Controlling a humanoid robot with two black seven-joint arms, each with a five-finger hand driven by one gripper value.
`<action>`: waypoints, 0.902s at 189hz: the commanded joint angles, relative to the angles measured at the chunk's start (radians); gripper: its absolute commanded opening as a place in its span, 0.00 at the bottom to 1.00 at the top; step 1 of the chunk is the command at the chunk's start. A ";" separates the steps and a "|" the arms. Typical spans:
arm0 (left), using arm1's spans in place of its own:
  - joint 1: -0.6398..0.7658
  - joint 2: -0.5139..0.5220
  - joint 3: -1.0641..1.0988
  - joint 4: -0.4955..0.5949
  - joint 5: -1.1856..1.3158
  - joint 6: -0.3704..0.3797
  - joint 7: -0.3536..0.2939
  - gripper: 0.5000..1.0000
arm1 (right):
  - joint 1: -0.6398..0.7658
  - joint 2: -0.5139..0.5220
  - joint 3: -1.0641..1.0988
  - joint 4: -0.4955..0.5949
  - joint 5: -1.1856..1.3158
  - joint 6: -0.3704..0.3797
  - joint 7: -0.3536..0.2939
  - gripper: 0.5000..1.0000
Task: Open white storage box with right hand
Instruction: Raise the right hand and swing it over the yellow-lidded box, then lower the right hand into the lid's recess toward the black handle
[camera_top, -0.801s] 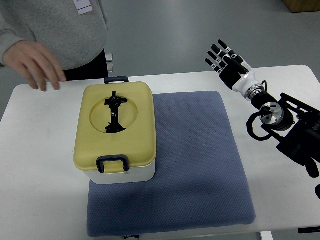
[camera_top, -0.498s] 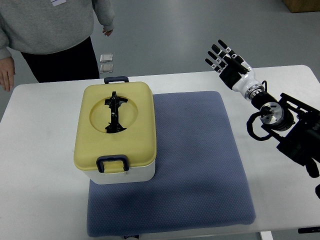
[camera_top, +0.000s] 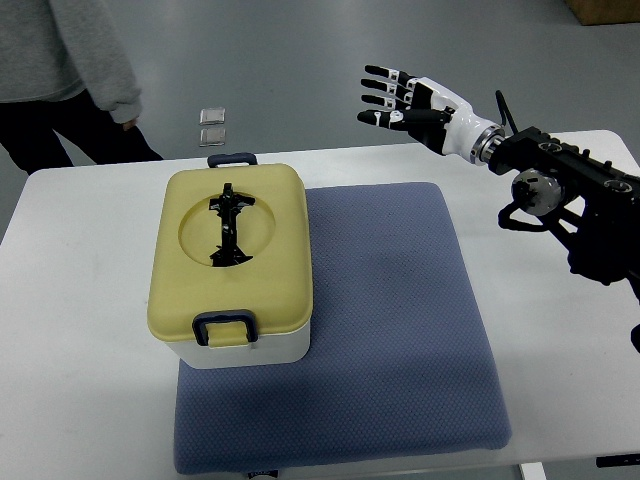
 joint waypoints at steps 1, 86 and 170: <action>0.000 0.000 0.000 0.000 0.002 0.000 0.000 1.00 | 0.078 -0.028 -0.029 0.029 -0.243 0.078 -0.004 0.85; 0.000 0.000 -0.003 0.000 0.000 0.001 0.000 1.00 | 0.562 -0.045 -0.391 0.374 -0.758 0.178 0.028 0.85; 0.000 0.000 -0.004 0.006 -0.001 0.000 0.000 1.00 | 0.563 0.061 -0.405 0.376 -0.772 0.106 0.032 0.85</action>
